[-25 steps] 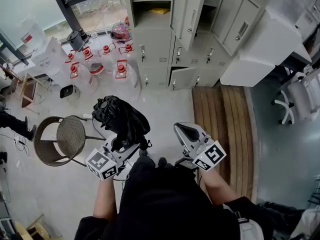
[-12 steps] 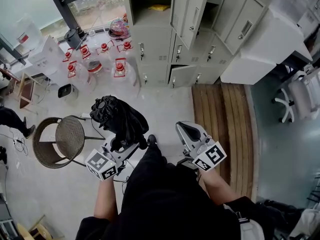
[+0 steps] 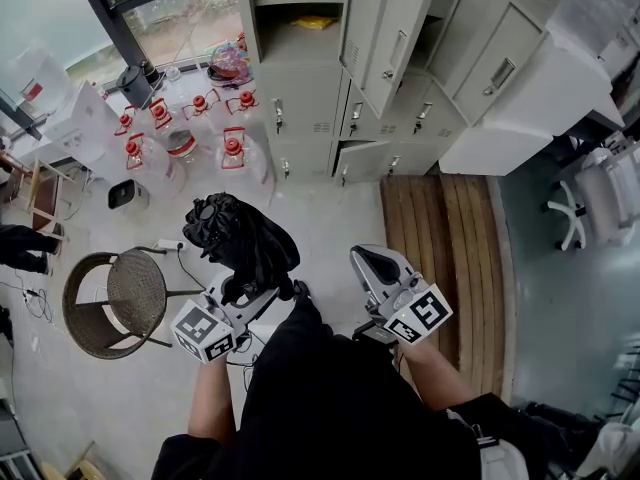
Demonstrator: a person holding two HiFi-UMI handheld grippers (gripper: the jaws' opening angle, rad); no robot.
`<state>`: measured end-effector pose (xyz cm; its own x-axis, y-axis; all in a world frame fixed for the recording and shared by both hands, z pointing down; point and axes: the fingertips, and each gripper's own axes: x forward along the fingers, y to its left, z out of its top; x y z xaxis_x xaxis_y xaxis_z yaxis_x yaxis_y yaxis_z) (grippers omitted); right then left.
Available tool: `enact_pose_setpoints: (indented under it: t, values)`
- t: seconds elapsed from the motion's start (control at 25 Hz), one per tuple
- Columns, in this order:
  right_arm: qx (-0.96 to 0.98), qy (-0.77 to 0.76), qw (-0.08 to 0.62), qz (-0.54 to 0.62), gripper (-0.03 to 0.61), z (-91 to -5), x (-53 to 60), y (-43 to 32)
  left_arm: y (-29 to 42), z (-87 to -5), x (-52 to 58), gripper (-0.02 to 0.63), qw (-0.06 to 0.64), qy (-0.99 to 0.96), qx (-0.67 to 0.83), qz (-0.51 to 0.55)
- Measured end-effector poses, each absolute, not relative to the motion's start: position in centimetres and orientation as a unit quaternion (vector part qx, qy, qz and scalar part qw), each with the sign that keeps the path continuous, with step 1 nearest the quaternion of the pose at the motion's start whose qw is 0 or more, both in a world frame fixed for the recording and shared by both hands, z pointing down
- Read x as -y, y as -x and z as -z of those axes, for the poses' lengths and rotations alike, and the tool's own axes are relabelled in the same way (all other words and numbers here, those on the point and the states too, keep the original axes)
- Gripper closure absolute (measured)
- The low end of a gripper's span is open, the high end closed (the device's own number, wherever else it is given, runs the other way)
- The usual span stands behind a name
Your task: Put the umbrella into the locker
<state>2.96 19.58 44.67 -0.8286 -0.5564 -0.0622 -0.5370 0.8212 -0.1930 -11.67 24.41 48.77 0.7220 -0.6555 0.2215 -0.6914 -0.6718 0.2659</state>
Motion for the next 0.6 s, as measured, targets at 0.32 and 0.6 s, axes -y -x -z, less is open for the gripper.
enact_pose_setpoints:
  t: [0.32,0.6]
  values:
    - [-0.952,0.292,0.05,0.082,0.567,-44.2,-11.6,-1.3,13.2,-48.3,-16.0,0.402,0.167,-0.916,0.361,-0.051]
    - [-0.952,0.292,0.041,0.08,0.566,-44.1,-6.0,0.9,14.5,-48.5,-9.7,0.402,0.165,-0.921,0.349,-0.054]
